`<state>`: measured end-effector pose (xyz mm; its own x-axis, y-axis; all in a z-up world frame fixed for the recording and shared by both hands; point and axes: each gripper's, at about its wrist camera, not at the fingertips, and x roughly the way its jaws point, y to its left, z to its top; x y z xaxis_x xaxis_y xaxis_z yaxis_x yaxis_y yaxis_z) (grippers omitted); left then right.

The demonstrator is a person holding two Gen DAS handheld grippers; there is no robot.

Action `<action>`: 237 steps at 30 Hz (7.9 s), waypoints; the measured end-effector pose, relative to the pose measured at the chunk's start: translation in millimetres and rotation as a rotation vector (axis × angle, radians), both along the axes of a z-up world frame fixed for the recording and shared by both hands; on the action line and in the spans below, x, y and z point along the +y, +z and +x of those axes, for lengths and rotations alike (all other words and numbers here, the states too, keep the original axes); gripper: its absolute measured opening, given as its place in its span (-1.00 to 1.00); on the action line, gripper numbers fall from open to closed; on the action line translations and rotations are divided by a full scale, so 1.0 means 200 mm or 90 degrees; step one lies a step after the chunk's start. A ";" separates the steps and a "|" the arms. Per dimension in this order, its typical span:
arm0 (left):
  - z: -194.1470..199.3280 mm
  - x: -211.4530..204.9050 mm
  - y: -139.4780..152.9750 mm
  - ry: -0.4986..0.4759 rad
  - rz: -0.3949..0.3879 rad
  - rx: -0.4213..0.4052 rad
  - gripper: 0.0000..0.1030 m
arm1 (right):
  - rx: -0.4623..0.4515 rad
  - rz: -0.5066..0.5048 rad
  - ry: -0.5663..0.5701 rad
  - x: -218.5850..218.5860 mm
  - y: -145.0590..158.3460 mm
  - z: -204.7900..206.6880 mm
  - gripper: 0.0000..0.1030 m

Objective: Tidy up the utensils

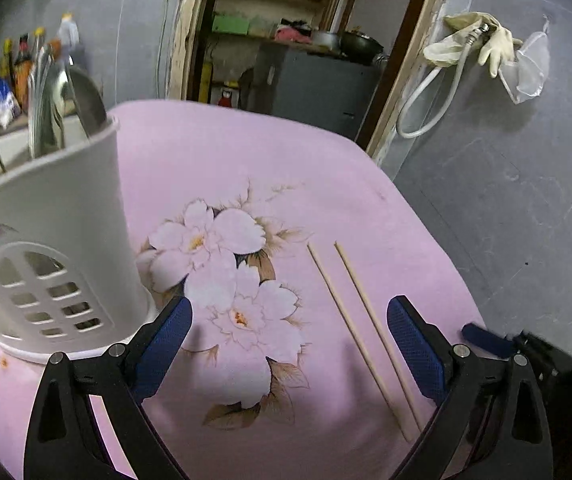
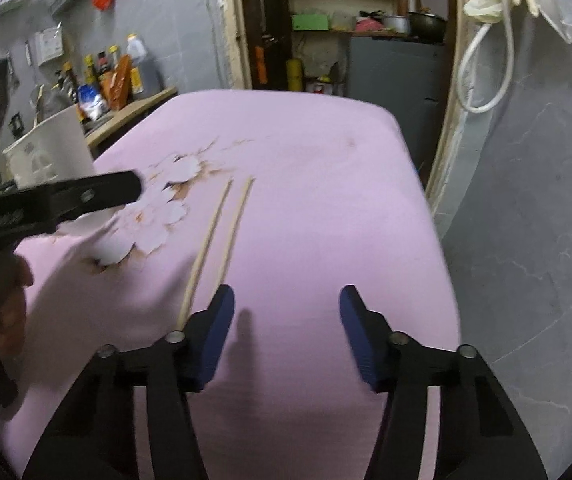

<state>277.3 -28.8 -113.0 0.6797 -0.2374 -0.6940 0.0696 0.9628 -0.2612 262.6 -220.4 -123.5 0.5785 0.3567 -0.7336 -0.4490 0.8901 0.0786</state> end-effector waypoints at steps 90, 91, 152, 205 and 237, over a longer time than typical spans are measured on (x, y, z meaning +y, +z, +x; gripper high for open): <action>-0.15 0.60 0.77 0.167 -0.073 -0.305 -0.96 | -0.250 0.407 0.101 0.52 0.79 0.25 -0.94; -0.16 0.66 0.78 0.180 -0.078 -0.315 -0.96 | -0.251 0.426 0.100 0.55 0.80 0.26 -0.94; -0.33 1.00 0.31 0.246 0.135 -0.529 -0.96 | -0.443 0.414 0.039 1.05 0.41 0.04 -0.92; -1.02 0.52 0.84 0.139 0.050 -0.241 0.71 | -0.244 0.224 -0.050 0.26 0.79 -0.64 0.91; -1.41 0.32 0.67 0.176 0.107 -0.214 0.82 | -0.184 0.095 -0.112 0.03 0.70 -0.98 1.00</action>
<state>-4.0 35.6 21.7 0.8954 0.0818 -0.4377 -0.1420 0.9841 -0.1063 65.8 -215.3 15.7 0.8163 0.3238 -0.4783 -0.3125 0.9440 0.1058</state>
